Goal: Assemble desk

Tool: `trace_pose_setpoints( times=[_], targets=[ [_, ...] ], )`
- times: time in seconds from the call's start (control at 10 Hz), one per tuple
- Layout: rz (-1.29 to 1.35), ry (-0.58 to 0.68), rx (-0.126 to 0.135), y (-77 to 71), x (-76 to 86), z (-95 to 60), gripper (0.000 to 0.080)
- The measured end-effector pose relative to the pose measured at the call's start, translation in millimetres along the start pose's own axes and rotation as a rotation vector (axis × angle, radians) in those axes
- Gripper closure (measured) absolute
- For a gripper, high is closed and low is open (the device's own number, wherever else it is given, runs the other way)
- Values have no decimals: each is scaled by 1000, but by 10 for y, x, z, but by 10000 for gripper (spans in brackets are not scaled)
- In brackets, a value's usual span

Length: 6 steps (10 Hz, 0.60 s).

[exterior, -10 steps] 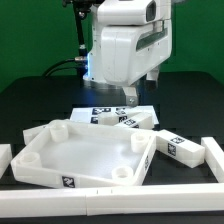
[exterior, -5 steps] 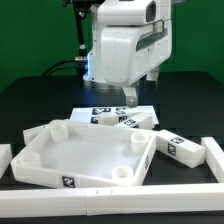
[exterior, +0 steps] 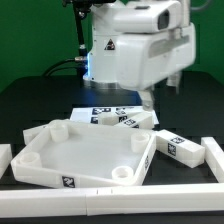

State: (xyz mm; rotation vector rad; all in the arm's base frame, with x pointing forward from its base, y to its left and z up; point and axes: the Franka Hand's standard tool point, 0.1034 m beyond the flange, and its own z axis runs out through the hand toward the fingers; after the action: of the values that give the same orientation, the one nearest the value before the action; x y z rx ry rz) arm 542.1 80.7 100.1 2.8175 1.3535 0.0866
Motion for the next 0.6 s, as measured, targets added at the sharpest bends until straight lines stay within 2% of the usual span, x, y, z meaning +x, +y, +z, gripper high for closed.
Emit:
trace_pose_setpoints(
  times=[0.3, 0.4, 0.5, 0.6],
  targets=[
    [-16, -2, 4, -6, -10, 12, 149],
    [23, 15, 0, -93, 44, 91, 149],
    [23, 39, -4, -200, 82, 265, 149],
    [24, 51, -1, -243, 68, 452, 149]
  ],
)
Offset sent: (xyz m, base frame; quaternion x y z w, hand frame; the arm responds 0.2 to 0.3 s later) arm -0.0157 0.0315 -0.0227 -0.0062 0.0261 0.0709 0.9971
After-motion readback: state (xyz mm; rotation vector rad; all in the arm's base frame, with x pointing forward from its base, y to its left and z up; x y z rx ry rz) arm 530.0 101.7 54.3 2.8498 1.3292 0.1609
